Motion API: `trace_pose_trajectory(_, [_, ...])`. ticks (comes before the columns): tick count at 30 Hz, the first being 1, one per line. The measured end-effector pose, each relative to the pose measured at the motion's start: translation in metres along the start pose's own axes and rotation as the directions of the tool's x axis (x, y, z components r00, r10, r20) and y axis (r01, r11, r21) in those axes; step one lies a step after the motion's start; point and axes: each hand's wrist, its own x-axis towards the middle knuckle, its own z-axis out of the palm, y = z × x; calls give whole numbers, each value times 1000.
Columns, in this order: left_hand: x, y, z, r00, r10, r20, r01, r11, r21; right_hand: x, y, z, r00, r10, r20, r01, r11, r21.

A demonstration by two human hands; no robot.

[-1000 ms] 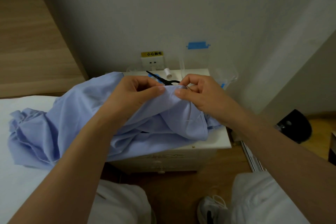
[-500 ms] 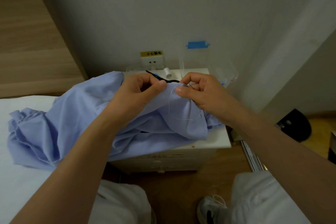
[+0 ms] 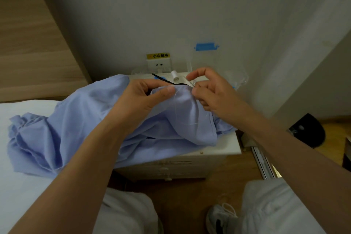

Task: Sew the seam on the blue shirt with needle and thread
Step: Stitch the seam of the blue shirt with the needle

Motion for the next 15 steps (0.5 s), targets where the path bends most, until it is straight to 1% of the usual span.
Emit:
trace_pose_trajectory(4, [0,1,0,1000,-11,7,12,999,-33,-3,-3,-4,992,-121,22,122,988,-97])
trace_pose_trajectory(7, [-1,2,-1,1000,-12,6,12,1000,-17,-5,-4,-4,983,-183,27,185,967,-176])
trace_pose_trajectory(9, [-1,2,-2,1000,-18,2,18,1000,-1,-4,-1,-5,980,-196,20,196,957,-216])
trace_pose_trajectory(12, [-1,1,-2,1000,-26,-8,26,1000,13,-4,1,-6,979,-202,19,201,955,-216])
trace_pose_trajectory(15, [0,1,-2,999,-33,-14,33,999,-7,-4,2,-6,978,-204,32,207,956,-209])
